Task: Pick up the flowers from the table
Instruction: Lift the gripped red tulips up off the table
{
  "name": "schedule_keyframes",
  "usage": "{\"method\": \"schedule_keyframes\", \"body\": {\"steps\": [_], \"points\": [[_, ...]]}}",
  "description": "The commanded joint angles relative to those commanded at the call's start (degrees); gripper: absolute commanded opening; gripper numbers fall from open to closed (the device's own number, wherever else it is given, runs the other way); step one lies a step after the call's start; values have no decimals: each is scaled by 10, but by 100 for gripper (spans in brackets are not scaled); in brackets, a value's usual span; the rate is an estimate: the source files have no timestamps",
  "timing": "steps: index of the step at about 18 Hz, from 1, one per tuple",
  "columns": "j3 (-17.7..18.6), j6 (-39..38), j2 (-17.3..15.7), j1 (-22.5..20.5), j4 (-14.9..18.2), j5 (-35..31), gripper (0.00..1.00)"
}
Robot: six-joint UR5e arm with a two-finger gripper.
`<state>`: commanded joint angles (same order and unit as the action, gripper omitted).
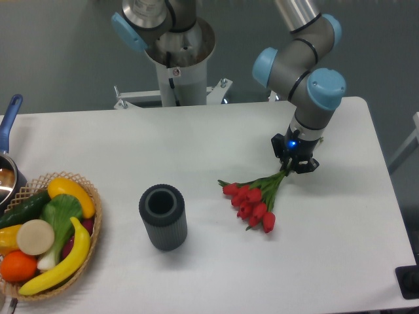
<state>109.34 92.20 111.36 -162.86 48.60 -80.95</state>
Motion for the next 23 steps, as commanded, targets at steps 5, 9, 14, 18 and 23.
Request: {"method": "schedule_keyframes", "body": {"steps": [5, 9, 14, 18, 23], "points": [[-1, 0, -11, -4, 3, 3, 15], [-3, -1, -36, -6, 7, 39, 15], [-1, -20, -79, -7, 8, 116, 15], [2, -64, -126, -11, 9, 214, 15], [4, -139, -170, -13, 11, 286, 15]]}}
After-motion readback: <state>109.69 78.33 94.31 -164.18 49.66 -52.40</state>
